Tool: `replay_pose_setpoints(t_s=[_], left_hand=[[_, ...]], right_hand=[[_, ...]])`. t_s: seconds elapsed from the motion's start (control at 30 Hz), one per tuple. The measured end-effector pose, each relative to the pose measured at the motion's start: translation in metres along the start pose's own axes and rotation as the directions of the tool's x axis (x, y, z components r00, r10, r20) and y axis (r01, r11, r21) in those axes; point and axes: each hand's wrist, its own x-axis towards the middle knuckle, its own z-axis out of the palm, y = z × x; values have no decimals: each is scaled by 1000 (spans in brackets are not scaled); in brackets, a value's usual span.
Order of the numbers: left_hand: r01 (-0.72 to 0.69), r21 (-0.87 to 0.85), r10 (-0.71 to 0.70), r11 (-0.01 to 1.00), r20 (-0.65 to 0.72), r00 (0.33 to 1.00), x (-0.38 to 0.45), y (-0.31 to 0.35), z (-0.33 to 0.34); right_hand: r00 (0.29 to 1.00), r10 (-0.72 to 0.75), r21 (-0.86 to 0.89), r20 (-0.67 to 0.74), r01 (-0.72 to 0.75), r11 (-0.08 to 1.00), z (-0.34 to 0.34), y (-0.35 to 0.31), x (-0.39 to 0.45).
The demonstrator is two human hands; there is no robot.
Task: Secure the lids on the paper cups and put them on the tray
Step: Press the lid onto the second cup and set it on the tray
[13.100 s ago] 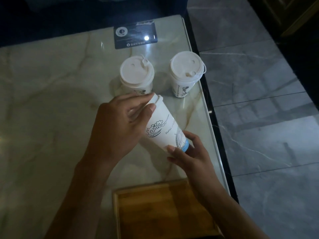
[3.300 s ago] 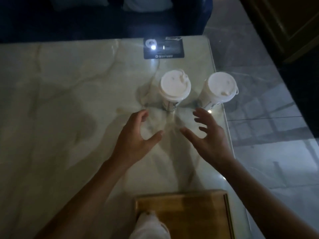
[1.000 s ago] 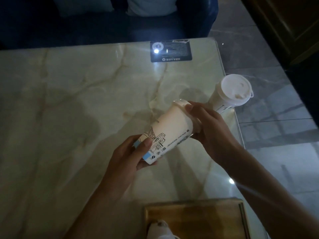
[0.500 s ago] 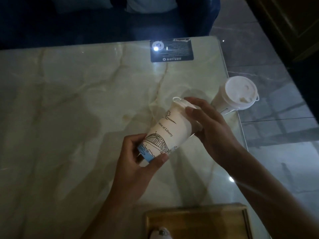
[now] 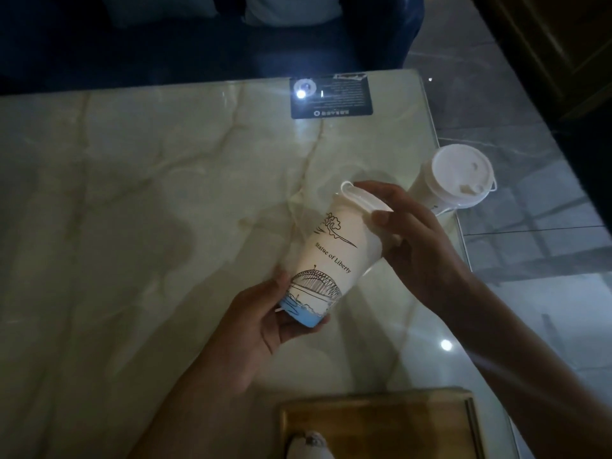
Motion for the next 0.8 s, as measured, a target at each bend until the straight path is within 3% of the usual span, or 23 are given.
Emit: replay_pose_setpoints(t_s=[0.2, 0.47, 0.63, 0.73, 0.8], left_hand=[[-176, 141, 192, 974, -108, 975, -1, -8, 0], [-251, 414, 343, 875, -165, 925, -4, -18, 1], [-143, 365, 211, 920, -155, 965, -8, -17, 13], [-13, 46, 17, 999, -91, 996, -11, -10, 19], [63, -42, -67, 997, -84, 994, -10, -10, 19]], right_hand=[[994, 89, 79, -59, -84, 993, 0, 8, -4], [985, 158, 187, -73, -142, 972, 8, 11, -8], [983, 181, 193, -40, -170, 966, 10, 11, -8], [981, 195, 220, -21, -186, 958, 9, 12, -8], [980, 197, 234, -15, -188, 954, 9, 12, -9]])
